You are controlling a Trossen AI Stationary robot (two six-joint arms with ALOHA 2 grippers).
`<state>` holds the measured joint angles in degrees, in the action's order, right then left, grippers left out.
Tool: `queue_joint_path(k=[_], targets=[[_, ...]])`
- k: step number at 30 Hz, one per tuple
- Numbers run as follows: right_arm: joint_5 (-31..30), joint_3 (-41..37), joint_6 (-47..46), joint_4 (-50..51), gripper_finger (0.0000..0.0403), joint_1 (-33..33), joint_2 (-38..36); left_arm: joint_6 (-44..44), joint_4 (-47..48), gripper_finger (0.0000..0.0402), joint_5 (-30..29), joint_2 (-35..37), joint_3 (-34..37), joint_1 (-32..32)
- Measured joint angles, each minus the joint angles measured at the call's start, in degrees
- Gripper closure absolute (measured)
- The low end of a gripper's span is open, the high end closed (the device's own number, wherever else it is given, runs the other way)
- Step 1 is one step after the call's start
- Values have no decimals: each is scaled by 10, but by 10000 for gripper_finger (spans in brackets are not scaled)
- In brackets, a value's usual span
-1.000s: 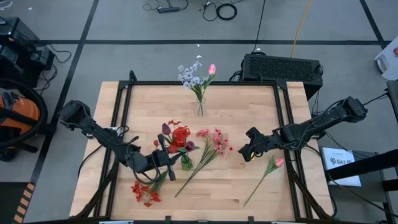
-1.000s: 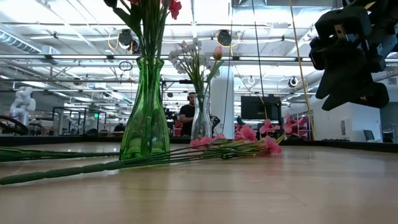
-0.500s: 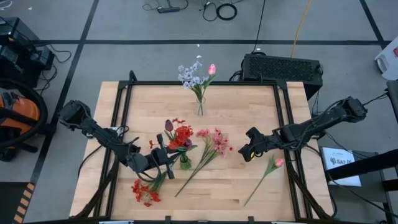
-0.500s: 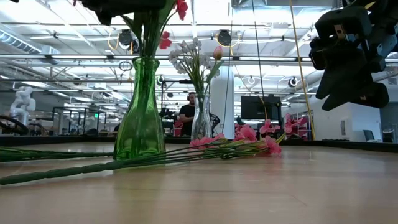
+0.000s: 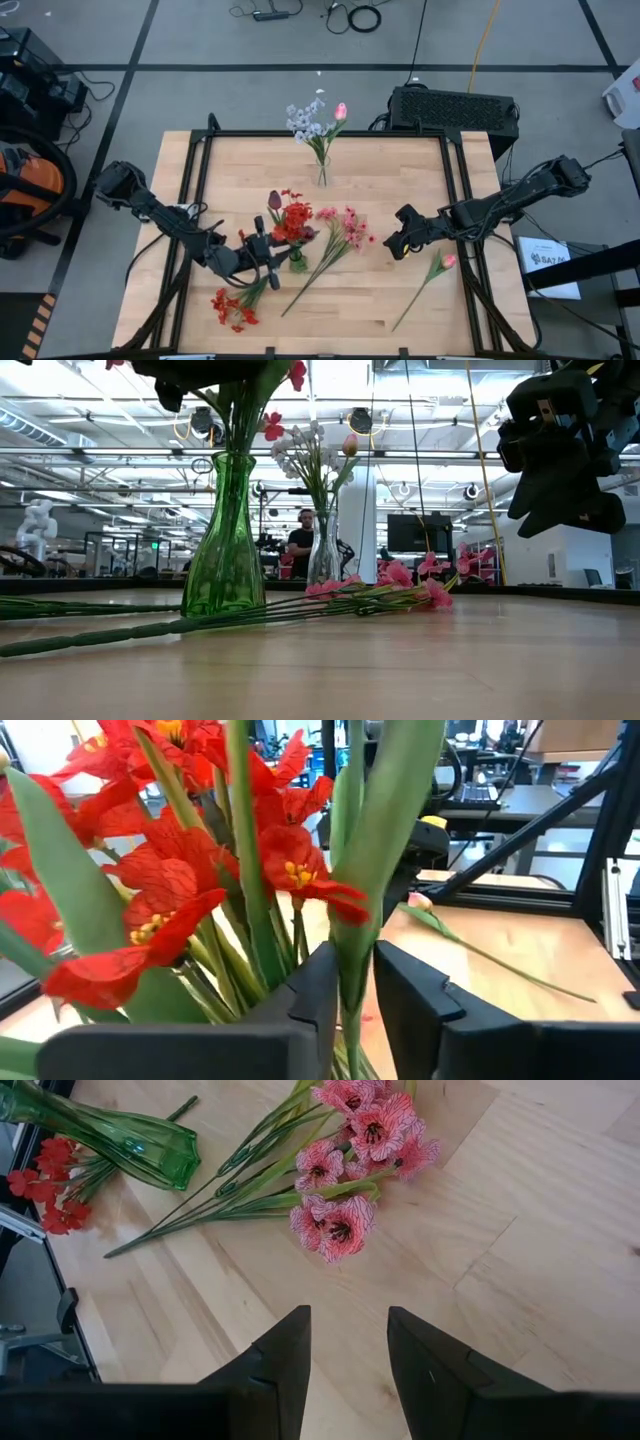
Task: Sort flowers into vase by color
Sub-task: Put the red flower into the green flower vase, then put the pink flowers into the transparent flower vase
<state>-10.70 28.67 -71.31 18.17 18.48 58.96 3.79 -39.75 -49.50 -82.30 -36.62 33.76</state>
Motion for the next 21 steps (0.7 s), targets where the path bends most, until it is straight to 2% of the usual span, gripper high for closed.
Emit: queue_joint_path(k=[8, 21], targets=[[0, 0, 0, 0, 277, 0, 0, -9, 18, 306, 0, 11, 0, 15], [0, 0, 0, 0, 277, 0, 0, -11, 72, 307, -19, 105, 0, 88]])
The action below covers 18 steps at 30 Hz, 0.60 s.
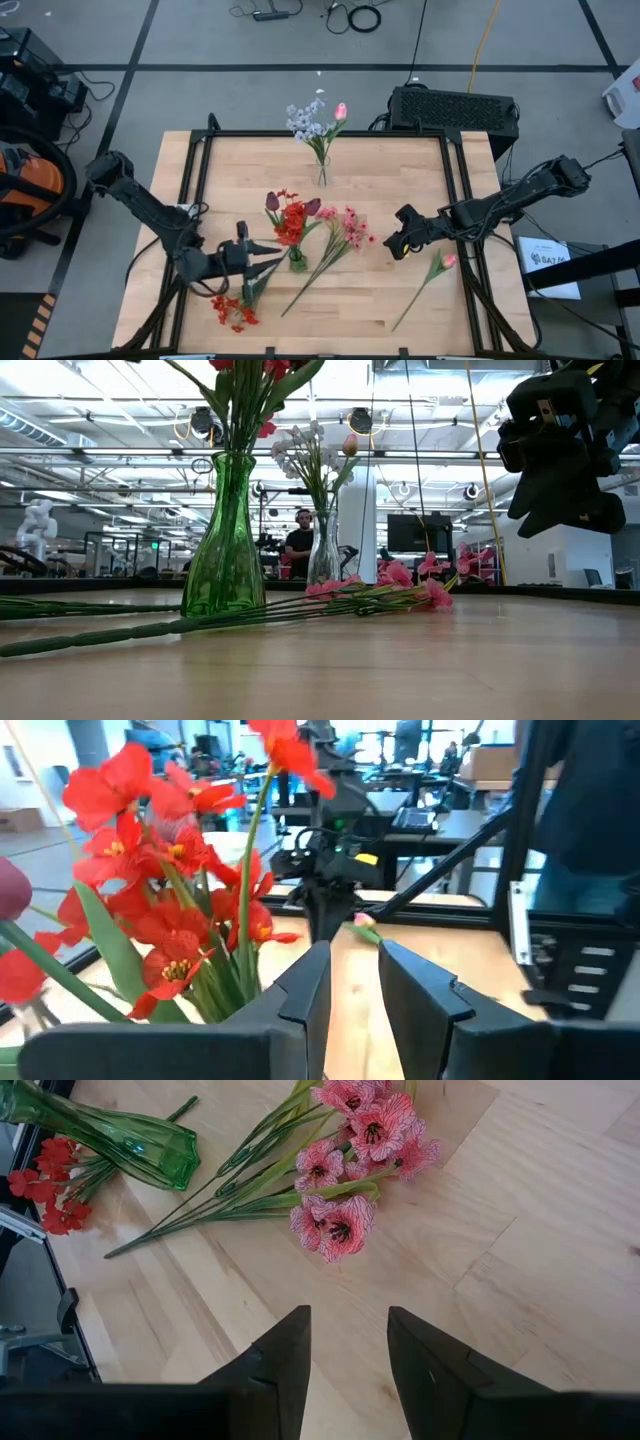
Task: Sort flowers into vase by color
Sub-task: Put the pink flowers into the transparent flower vase
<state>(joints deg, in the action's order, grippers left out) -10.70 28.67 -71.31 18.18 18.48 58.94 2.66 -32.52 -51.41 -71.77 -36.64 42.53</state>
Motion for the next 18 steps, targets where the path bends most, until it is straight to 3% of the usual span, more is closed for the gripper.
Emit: queue_joint_path(k=[4, 8, 14, 18], targets=[[0, 0, -15, -2, 277, 0, 0, 25, 55, 313, -27, 28, 0, 22], [0, 0, -13, -3, 277, 0, 0, 122, 160, 322, -32, 56, 0, 34], [0, 0, 4, -3, 277, 0, 0, 318, 351, 327, 43, 86, 0, 30], [-3, 0, -14, -3, 277, 0, 0, 397, 457, 327, 98, 93, 0, 21]])
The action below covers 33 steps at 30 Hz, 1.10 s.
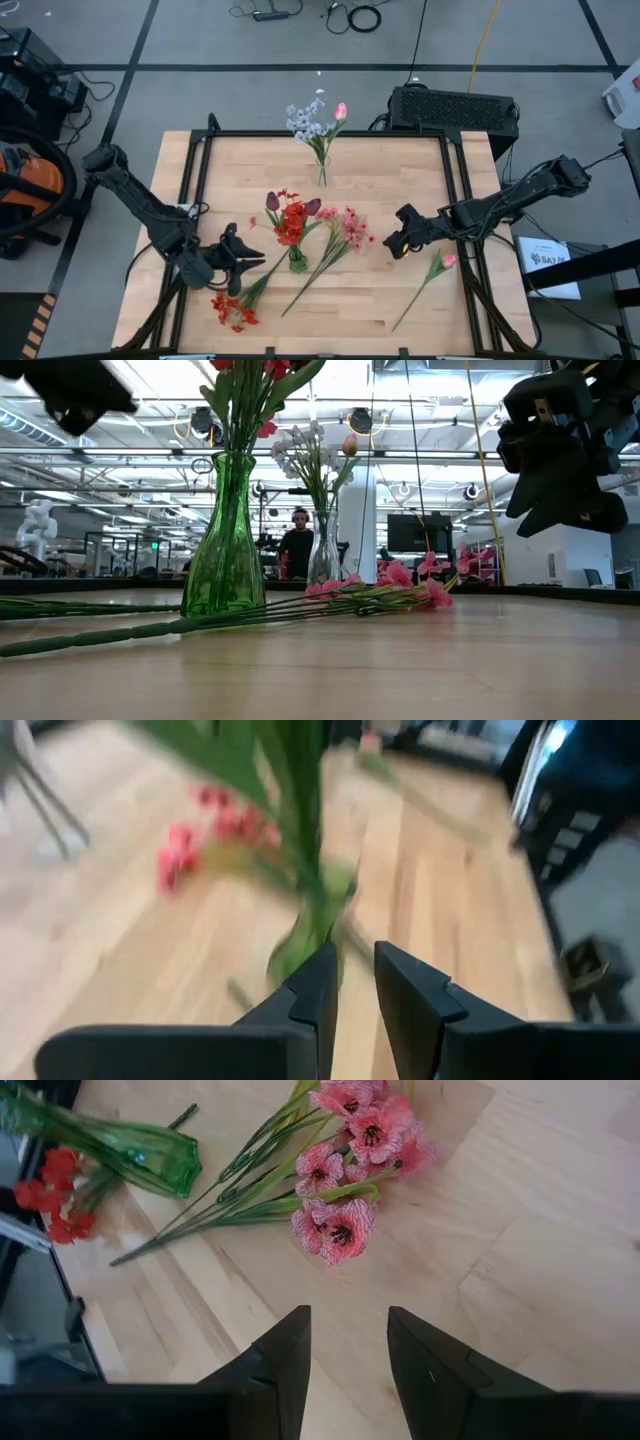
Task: Sort flowers into vase by color
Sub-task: Put the pink flowers into the transparent flower vase
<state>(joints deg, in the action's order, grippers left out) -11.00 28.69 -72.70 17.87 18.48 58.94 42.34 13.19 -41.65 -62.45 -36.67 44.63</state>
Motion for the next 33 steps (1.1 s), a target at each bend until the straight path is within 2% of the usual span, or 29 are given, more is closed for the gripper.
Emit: queue_joint_path(k=[5, 11, 15, 21, 27, 33], targets=[[3, 0, -68, -1, 277, 0, 0, 53, 93, 327, 70, 1, 0, -19], [-12, 26, -130, -10, 282, 25, 10, 54, 155, 327, 141, 3, 0, -47], [-52, 103, -146, 33, 307, 43, 63, 54, 195, 327, 179, 9, 0, -61], [-55, 269, -165, 142, 348, 45, 197, 54, 243, 327, 211, 27, 0, -68], [-56, 401, -327, 310, 366, 41, 330, 53, 266, 327, 220, 41, 0, -68], [-52, 424, -524, 311, 360, 25, 406, 39, 294, 327, 221, 45, 0, -68]])
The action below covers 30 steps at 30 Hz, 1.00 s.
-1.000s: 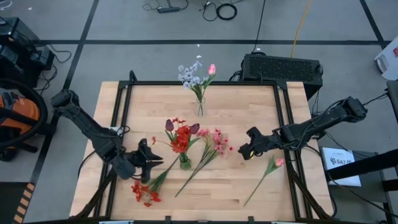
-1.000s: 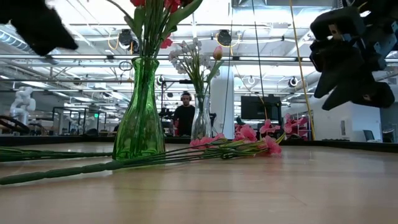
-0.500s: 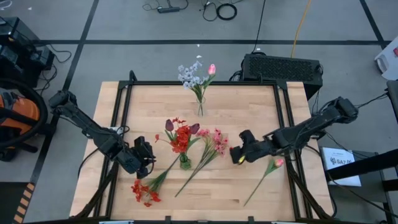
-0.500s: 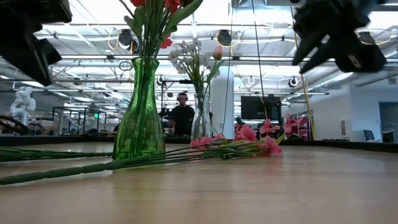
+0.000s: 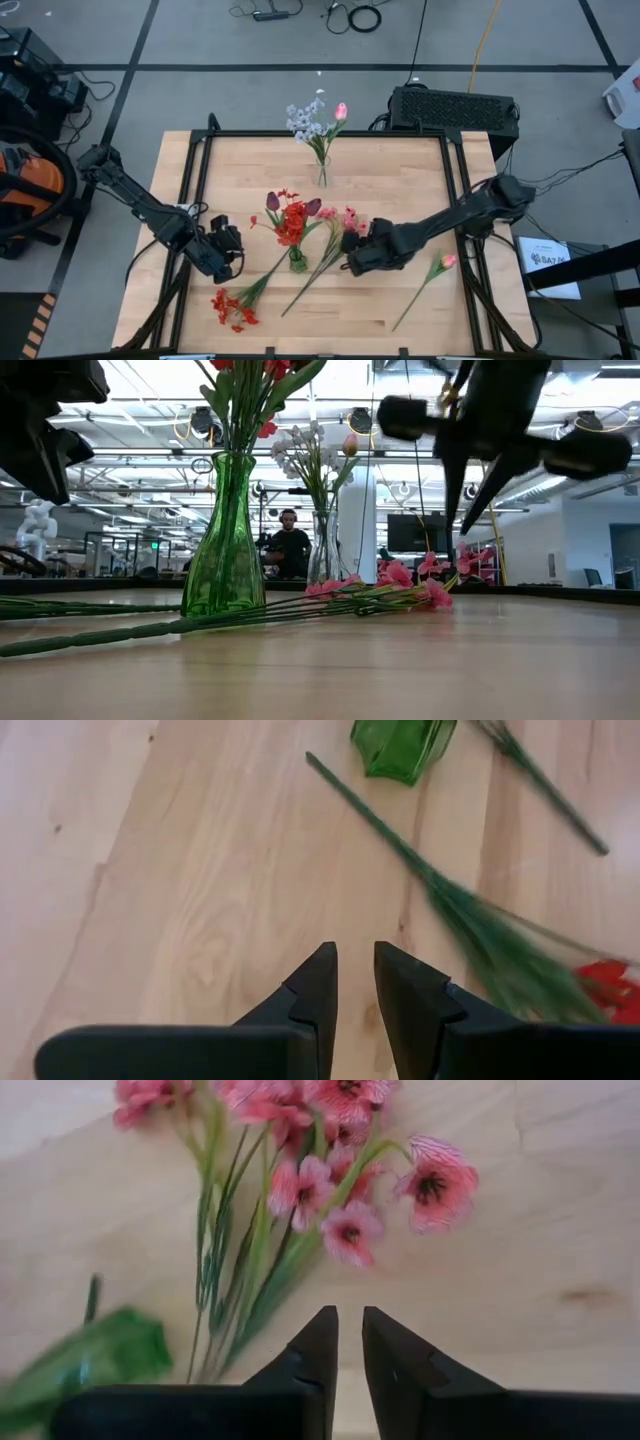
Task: Sort flowers into vase by color
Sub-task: Put the pink flowers into the transparent flower vase
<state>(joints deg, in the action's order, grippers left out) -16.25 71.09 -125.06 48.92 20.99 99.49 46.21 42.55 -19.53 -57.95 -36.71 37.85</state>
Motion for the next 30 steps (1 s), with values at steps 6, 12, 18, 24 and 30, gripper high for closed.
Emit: queue_joint_path(k=[6, 12, 18, 24, 30], targets=[[-1, 0, 0, -73, 330, -14, 40, -16, 2, 327, 2, 0, 0, 0], [-28, 0, 37, -158, 279, -27, 68, -15, 0, 327, 14, 0, 0, 0], [10, 0, 47, -194, 224, -41, 89, -16, 0, 327, 14, 0, 0, 0], [16, 0, 47, -215, 187, -46, 92, -21, 0, 327, 14, 0, 0, 0], [51, 29, 68, -192, 168, -57, 93, -21, 0, 327, 14, 0, 0, 0]])
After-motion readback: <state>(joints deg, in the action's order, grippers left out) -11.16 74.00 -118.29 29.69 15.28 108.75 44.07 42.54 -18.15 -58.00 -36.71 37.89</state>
